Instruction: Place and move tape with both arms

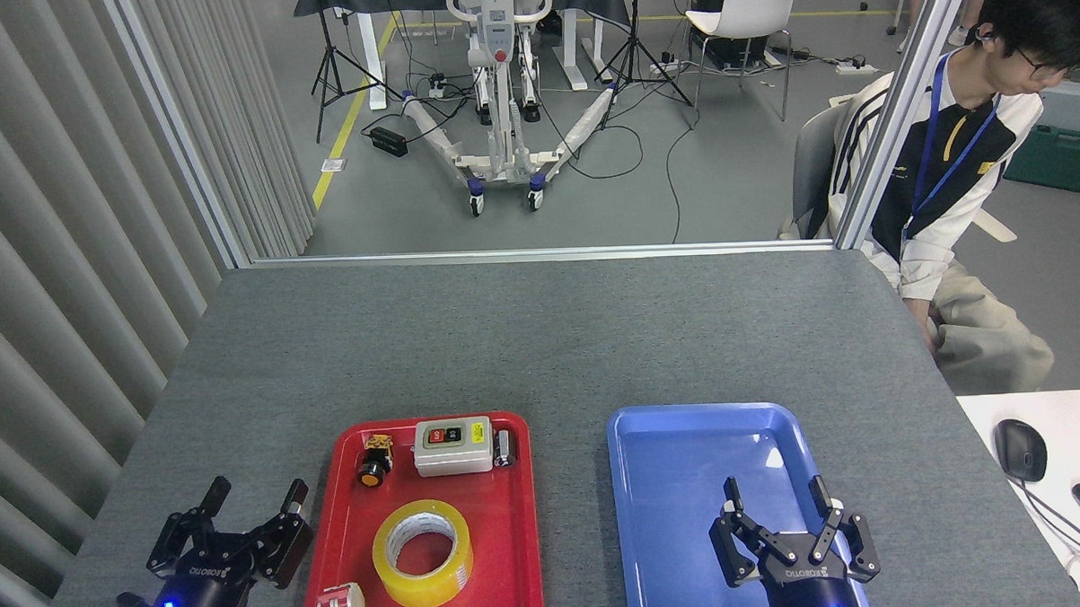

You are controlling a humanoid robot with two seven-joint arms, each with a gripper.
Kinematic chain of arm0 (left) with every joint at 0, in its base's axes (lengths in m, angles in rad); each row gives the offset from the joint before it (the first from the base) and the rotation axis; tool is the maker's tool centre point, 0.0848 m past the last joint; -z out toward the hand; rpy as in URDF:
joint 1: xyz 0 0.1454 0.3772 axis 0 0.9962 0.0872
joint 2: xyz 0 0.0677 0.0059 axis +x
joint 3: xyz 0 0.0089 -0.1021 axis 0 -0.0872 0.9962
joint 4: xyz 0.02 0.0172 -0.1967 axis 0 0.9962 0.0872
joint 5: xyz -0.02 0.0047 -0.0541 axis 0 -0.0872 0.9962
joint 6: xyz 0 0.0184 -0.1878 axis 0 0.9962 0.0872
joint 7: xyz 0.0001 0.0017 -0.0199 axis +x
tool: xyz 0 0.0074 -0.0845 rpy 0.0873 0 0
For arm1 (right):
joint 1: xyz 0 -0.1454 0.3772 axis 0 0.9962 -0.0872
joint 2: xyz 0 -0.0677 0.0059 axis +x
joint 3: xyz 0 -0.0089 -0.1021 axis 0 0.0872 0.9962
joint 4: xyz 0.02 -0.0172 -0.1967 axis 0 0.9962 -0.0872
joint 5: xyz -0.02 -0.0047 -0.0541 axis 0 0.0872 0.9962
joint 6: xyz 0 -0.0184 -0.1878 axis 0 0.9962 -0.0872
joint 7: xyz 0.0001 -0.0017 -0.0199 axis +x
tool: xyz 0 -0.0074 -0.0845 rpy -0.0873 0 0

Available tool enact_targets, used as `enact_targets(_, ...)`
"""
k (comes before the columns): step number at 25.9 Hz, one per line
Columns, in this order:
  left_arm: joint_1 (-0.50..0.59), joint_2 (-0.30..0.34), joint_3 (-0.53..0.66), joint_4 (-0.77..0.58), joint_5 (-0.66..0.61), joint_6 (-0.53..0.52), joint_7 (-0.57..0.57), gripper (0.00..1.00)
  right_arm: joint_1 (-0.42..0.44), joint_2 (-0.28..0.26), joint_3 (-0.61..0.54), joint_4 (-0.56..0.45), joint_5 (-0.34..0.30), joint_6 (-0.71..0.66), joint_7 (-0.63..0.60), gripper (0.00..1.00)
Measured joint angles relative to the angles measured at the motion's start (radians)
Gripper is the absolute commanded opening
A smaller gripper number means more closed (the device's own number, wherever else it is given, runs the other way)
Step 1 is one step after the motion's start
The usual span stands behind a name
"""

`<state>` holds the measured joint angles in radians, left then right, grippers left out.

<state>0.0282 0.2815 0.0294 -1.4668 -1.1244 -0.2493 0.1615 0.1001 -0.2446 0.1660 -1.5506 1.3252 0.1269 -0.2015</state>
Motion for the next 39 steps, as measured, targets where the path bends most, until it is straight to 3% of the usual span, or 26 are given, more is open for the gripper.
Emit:
enact_targets(9, -0.007, 0.024, -0.003, -0.003, 0.000, -0.006, -0.020, 1.00, 0.002, -0.003, -0.002, -0.002, 0.004, -0.010, -0.003, 1.00)
enact_targets(17, -0.095, 0.175, -0.046, -0.043, 0.021, -0.114, -0.391, 1.00, 0.001, -0.003, -0.002, -0.001, 0.035, -0.005, -0.011, 1.00)
enact_targets(22, -0.203, 0.224, -0.175, -0.005, 0.115, -0.117, -0.536, 1.00, 0.005, -0.002, -0.003, 0.000, 0.043, -0.010, -0.012, 1.00)
enact_targets(26, -0.289, 0.270, -0.313, 0.064, 0.285, -0.088, -0.591, 1.00, 0.008, -0.002, -0.002, 0.000, 0.044, -0.012, -0.014, 1.00)
enact_targets(30, -0.378, 0.305, -0.465, 0.094, 0.366, -0.045, -0.648, 0.99, 0.009, -0.002, -0.002, 0.000, 0.045, -0.012, -0.014, 1.00)
enact_targets(39, -0.437, 0.309, -0.634, 0.123, 0.499, 0.009, -0.695, 0.96, 0.010, -0.002, -0.001, 0.000, 0.050, -0.007, -0.017, 1.00)
